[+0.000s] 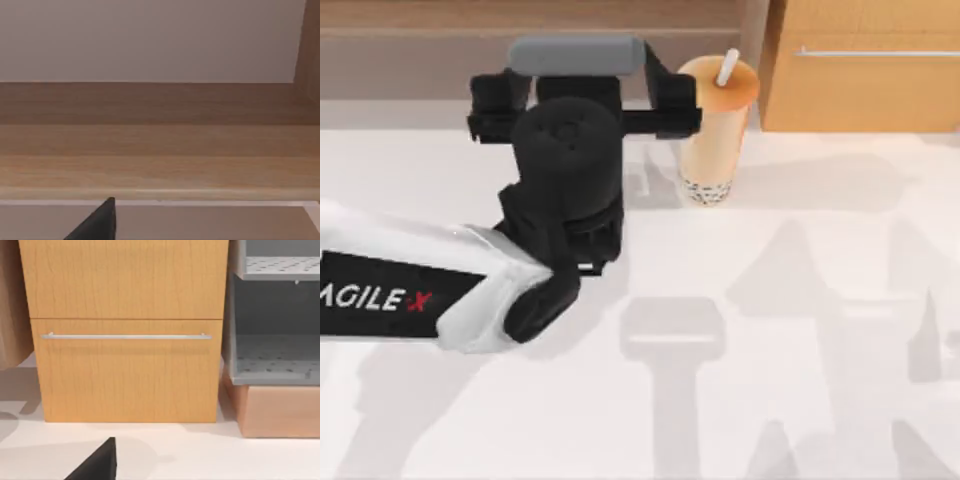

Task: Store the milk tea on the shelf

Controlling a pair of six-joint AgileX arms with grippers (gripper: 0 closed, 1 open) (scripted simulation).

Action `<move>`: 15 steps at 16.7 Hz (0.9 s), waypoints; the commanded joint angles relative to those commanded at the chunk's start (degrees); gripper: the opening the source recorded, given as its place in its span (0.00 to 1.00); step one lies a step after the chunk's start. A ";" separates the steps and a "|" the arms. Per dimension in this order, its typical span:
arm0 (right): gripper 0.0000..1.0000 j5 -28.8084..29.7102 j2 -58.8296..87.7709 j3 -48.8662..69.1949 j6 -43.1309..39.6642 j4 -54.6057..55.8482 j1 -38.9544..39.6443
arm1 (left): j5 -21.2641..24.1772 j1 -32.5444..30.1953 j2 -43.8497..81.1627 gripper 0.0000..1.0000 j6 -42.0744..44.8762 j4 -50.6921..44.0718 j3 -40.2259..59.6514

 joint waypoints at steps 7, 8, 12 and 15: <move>1.00 0.00 0.00 0.00 0.00 0.00 0.00 | -10.68 -11.48 28.74 1.00 -0.26 14.98 13.44; 1.00 0.00 0.00 0.00 0.00 0.00 0.00 | -11.39 -12.26 30.54 1.00 -0.30 16.03 14.39; 1.00 0.00 0.00 0.00 0.00 0.00 0.00 | -12.10 -13.04 32.32 1.00 -0.36 17.10 15.35; 1.00 0.00 0.00 0.00 0.00 0.00 0.00 | -11.98 -12.78 32.23 1.00 -0.36 16.94 15.13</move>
